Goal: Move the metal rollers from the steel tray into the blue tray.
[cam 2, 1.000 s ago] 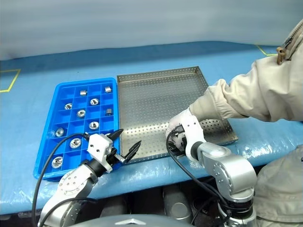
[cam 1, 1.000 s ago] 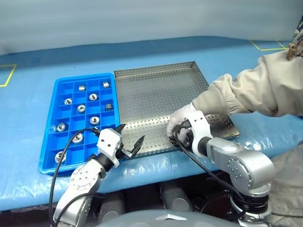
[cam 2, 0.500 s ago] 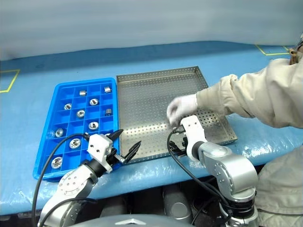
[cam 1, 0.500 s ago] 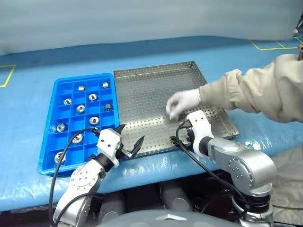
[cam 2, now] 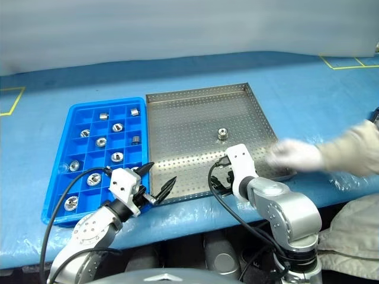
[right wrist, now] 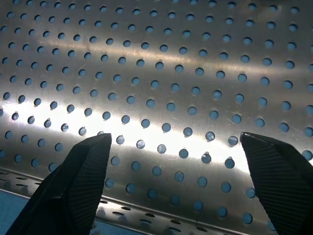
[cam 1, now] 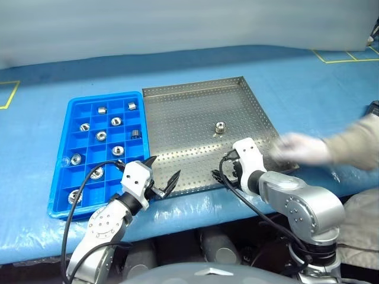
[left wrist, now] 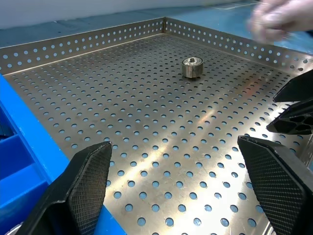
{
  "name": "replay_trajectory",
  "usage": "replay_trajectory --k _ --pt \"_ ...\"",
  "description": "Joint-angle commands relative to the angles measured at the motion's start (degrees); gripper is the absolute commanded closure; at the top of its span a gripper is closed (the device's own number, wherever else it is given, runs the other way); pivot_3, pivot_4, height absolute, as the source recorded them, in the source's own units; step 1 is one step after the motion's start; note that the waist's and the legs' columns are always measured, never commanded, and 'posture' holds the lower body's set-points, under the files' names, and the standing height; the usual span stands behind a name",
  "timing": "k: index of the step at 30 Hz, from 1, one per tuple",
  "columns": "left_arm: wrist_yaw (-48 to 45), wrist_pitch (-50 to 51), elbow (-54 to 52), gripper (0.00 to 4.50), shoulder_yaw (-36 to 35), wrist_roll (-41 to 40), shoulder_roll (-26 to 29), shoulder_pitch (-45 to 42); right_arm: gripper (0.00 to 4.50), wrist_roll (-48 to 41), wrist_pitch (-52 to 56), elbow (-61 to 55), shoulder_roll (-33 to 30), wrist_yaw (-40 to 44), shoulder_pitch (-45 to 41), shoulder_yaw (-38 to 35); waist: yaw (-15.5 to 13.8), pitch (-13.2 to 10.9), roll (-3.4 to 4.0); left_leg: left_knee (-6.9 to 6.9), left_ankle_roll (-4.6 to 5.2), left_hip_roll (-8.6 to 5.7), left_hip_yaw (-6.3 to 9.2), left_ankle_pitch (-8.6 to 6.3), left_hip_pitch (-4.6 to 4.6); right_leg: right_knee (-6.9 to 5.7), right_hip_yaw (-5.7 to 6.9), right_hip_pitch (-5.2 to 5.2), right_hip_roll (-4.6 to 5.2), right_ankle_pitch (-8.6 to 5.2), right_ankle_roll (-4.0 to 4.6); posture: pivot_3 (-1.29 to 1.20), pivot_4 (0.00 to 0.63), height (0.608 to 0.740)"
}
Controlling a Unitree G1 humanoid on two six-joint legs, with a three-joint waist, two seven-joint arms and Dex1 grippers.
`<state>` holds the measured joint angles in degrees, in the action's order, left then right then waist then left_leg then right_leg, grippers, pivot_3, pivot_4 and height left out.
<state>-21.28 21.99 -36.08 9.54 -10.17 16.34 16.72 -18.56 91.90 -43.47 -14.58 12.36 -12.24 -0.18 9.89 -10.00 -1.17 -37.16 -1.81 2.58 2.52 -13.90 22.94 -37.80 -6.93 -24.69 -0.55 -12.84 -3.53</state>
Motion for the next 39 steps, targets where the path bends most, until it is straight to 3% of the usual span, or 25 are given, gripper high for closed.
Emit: replay_trajectory --k 1,23,39 --pt "0.18 -0.48 -1.31 0.0 -0.25 -0.51 0.08 -0.04 0.05 0.36 -1.37 -0.02 0.82 -0.87 -1.26 0.43 -0.03 0.0 0.0 0.0 0.0 0.0 0.0 0.0 0.0 0.0 0.0 0.0 0.0 0.0 0.0 -0.08 0.15 0.74" --pt "1.85 -0.68 -2.76 0.0 -1.4 -0.13 0.4 1.03 0.05 12.2 -40.0 32.46 6.19 -8.63 -14.11 2.19 -2.57 0.0 0.0 0.05 0.0 -0.01 0.0 0.0 -0.01 0.01 -0.03 0.01 -0.02 0.09 -0.14 -0.01 0.15 0.74" --pt "2.38 -0.72 -3.52 0.0 -1.52 -0.06 0.48 1.32 0.05 13.05 -43.56 37.19 7.54 -8.69 -15.14 1.06 -3.27 0.0 0.01 0.03 0.01 -0.01 0.0 0.0 -0.01 -0.01 -0.03 0.01 -0.02 0.12 -0.19 0.01 0.15 0.74"
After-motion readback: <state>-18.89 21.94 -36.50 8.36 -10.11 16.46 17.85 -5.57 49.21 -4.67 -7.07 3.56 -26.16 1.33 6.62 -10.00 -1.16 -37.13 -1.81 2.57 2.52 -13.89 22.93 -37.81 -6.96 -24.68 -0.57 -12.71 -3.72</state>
